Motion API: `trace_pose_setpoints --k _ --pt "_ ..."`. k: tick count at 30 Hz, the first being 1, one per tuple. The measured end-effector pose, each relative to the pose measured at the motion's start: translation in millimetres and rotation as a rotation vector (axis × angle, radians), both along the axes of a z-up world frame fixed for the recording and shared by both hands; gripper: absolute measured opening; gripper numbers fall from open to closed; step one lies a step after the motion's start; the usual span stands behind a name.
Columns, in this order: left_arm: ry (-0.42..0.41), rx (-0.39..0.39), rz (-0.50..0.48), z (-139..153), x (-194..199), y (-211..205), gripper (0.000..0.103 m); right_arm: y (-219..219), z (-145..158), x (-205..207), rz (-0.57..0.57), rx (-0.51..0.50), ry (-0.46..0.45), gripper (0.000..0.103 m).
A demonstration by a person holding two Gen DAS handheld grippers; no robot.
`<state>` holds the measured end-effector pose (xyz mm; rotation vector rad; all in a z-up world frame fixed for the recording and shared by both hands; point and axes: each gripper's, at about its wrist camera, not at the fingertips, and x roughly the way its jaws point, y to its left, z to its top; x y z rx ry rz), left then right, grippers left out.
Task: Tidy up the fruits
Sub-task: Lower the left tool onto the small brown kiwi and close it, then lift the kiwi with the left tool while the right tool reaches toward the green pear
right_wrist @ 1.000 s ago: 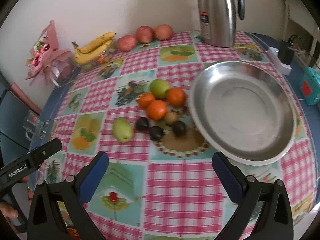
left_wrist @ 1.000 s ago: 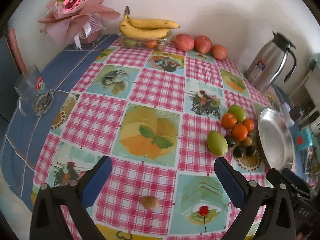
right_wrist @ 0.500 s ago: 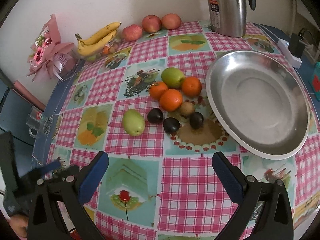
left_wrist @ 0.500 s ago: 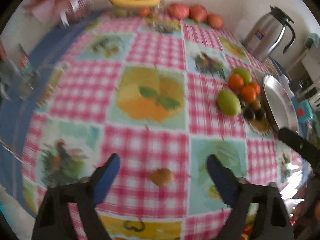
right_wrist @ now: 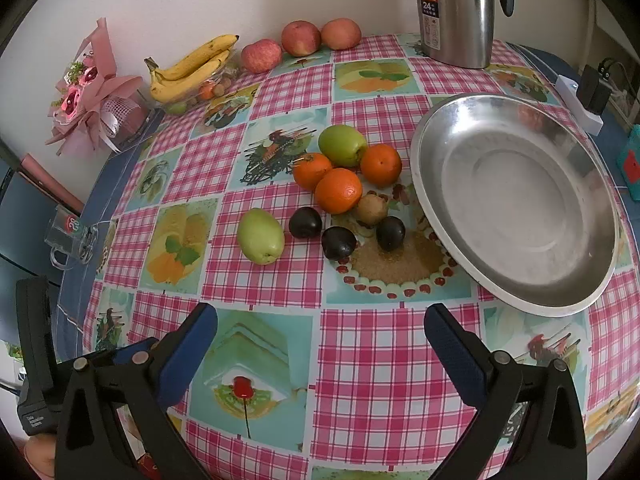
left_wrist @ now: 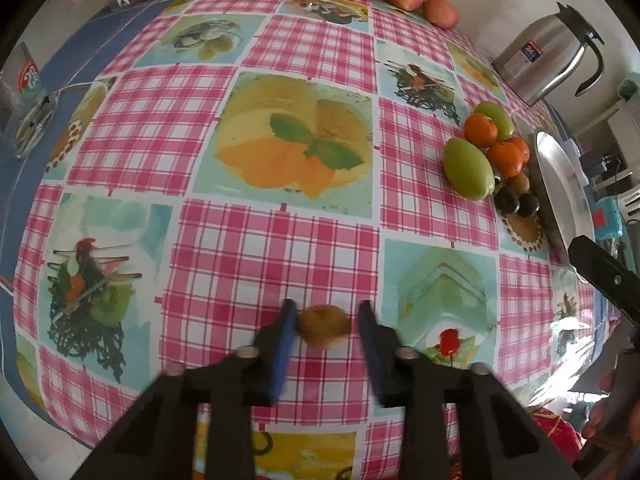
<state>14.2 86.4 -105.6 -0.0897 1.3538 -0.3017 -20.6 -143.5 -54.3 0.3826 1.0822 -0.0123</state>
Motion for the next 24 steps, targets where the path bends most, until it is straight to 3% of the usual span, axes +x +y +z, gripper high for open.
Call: trace_pose_setpoints --k 5,13,16,24 --pt "-0.023 0.003 0.036 9.2 2.9 2.5 0.029 0.6 1.4 2.2 0.006 -0.012 -0.001 0.103" --pt "-0.023 -0.142 0.163 47.0 30.0 -15.0 0.029 8.9 13.6 16.0 0.042 -0.082 -0.042 0.103" --pt "-0.027 -0.137 0.235 53.6 40.4 -22.6 0.029 8.3 9.8 28.4 0.035 -0.106 -0.018 0.103" --pt "-0.013 -0.174 0.34 47.1 65.6 -42.7 0.029 8.0 6.1 57.4 0.054 -0.072 -0.004 0.099"
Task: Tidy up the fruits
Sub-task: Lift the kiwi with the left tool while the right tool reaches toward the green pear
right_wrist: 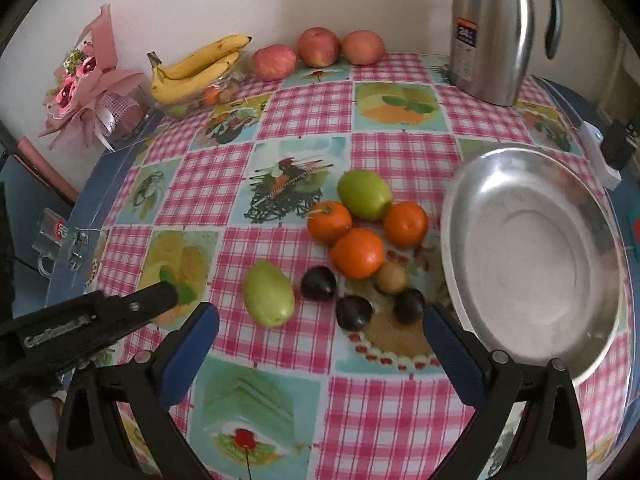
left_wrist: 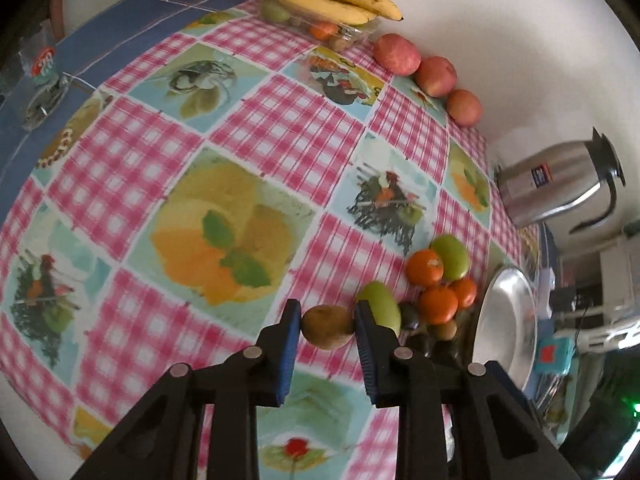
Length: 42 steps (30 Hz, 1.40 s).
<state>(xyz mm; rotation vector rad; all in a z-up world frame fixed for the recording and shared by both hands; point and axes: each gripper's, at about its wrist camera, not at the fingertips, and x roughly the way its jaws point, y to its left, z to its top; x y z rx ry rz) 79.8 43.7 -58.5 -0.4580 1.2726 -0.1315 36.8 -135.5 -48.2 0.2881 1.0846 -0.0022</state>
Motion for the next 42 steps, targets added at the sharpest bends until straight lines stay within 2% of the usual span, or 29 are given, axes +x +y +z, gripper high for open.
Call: trace_pose_setpoints --k 2,6,9,11,15,17,19,26,33,42 --pt "0.001 0.001 0.023 -4.3 7.4 1.6 0.029 1.2 -0.5 7.1 0.008 -0.007 0.007 0.093" --pt "0.011 0.051 0.069 -11.9 19.7 12.9 0.029 7.1 -4.0 23.4 0.036 -0.019 0.028 0.09" --pt "-0.004 0.045 0.072 -10.3 23.6 19.4 0.029 15.5 -6.8 34.3 0.06 -0.013 0.048 0.08" --pt "0.001 0.061 0.082 -11.9 23.3 25.1 0.029 24.5 -7.5 40.0 0.077 -0.037 0.06 0.08" --pt "0.032 0.027 0.107 -20.5 23.0 35.7 0.029 42.0 -10.2 45.1 0.115 -0.057 0.077 0.078" --pt "0.03 0.011 0.114 -20.5 22.6 38.5 0.029 49.9 -12.9 46.8 0.131 -0.073 0.087 0.076" --pt "0.024 0.001 0.116 -19.2 22.3 38.4 0.029 55.2 -16.6 48.1 0.139 -0.073 0.101 0.069" --pt "0.028 -0.024 0.113 -19.4 21.8 38.3 0.029 70.5 -28.0 49.3 0.162 -0.106 0.135 0.064" --pt "0.011 -0.024 0.108 -15.3 20.6 37.2 0.029 74.7 -37.6 49.2 0.181 -0.158 0.151 0.054" --pt "0.006 -0.02 0.103 -13.8 21.0 35.9 0.029 82.2 -41.9 47.1 0.206 -0.228 0.151 0.05"
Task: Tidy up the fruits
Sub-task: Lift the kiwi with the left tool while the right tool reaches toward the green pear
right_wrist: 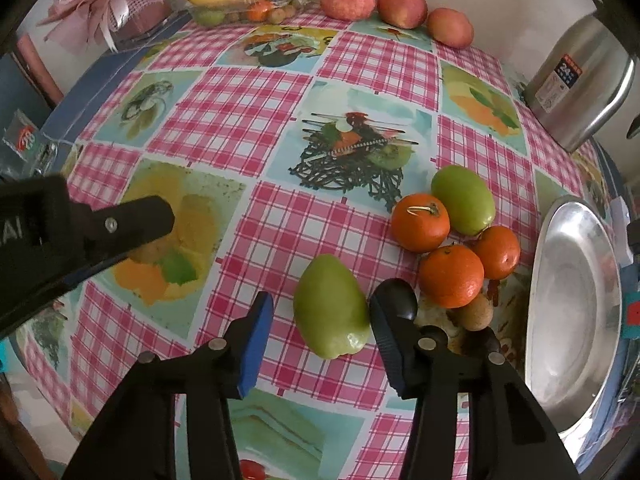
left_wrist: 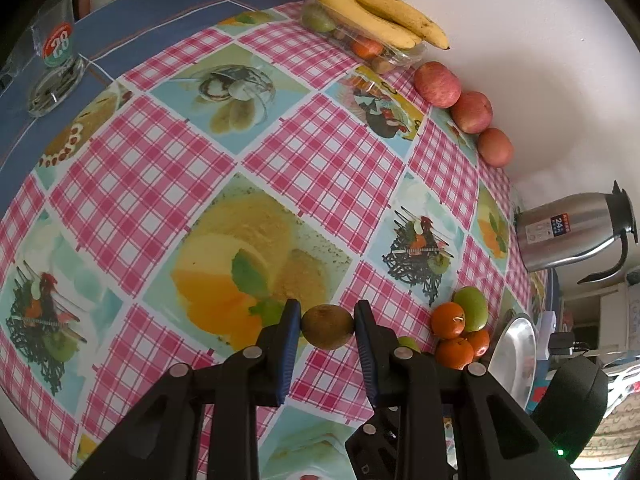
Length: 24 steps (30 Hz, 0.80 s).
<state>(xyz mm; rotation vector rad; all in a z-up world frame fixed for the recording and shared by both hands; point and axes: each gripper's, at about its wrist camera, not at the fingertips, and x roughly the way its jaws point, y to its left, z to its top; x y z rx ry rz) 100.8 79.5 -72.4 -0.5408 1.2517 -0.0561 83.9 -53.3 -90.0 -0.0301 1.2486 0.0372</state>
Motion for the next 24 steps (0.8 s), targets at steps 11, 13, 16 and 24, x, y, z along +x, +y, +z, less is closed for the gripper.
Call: trace_pose_setpoints --k 11,13,16,24 --pt "0.002 0.005 -0.002 -1.0 0.5 0.3 0.029 -1.3 -0.6 -0.1 0.004 -0.017 -0.012 0.041" --pt "0.002 0.006 -0.001 -1.4 0.5 0.4 0.029 -3.6 0.3 -1.6 -0.001 -0.008 -0.012 0.041" --pt "-0.001 0.001 0.003 -0.3 -0.1 0.5 0.029 -9.3 1.4 -1.2 -0.012 0.023 -0.017 0.041" --pt "0.001 -0.005 0.006 -0.3 -0.2 1.6 0.029 -20.0 6.3 -4.5 -0.053 0.161 -0.02 0.04"
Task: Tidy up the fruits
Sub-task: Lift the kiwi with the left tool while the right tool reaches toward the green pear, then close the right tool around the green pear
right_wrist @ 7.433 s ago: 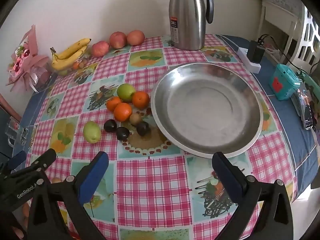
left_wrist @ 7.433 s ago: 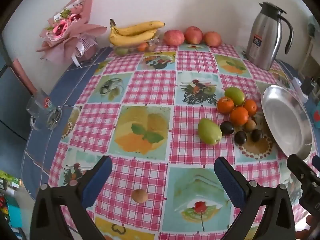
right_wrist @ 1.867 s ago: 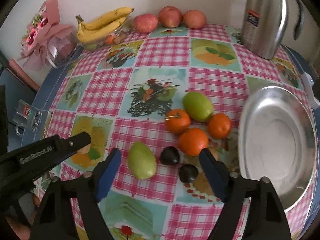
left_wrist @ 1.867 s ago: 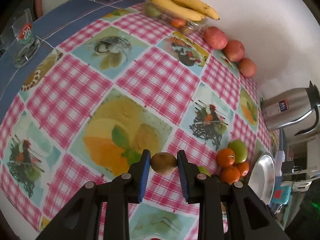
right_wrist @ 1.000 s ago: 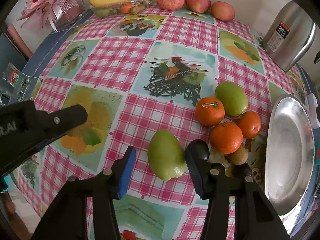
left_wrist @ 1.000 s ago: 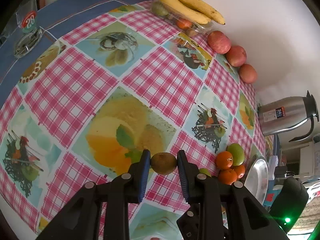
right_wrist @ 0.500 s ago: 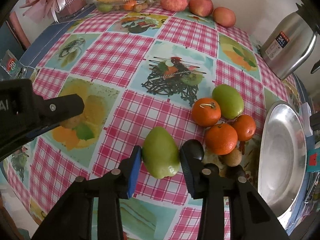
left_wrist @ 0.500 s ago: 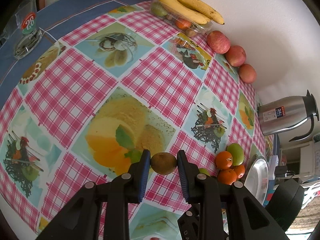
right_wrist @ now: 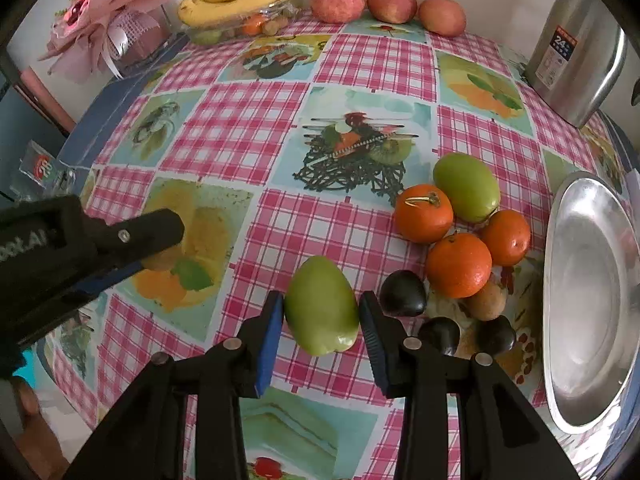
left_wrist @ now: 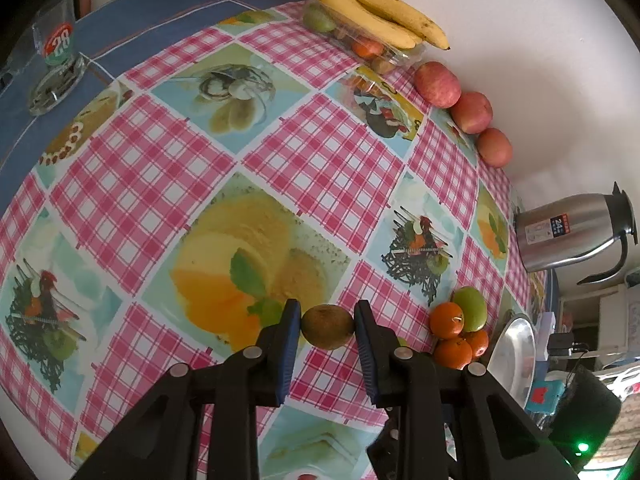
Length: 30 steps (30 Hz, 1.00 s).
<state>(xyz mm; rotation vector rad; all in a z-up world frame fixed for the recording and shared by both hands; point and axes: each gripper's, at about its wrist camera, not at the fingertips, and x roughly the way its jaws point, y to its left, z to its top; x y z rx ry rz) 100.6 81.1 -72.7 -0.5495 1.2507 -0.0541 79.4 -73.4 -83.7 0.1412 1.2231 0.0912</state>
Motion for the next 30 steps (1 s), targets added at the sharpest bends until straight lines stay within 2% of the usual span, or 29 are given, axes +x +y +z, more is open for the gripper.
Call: trace_pose_setpoints --k 4,8,30 --pt "-0.009 -0.001 0.006 2.6 0.0 2.5 0.029 -5.9 10.6 -1.4 -0.023 0.063 -0.029 0.04" --pt "-0.013 -0.002 0.009 4.2 -0.4 2.9 0.029 -12.3 22.6 -3.1 -0.046 0.052 -0.061 0.04" --pt "0.019 0.026 -0.046 -7.7 19.0 -26.3 0.029 -58.2 37.0 16.0 -0.182 0.161 -0.088 0.04"
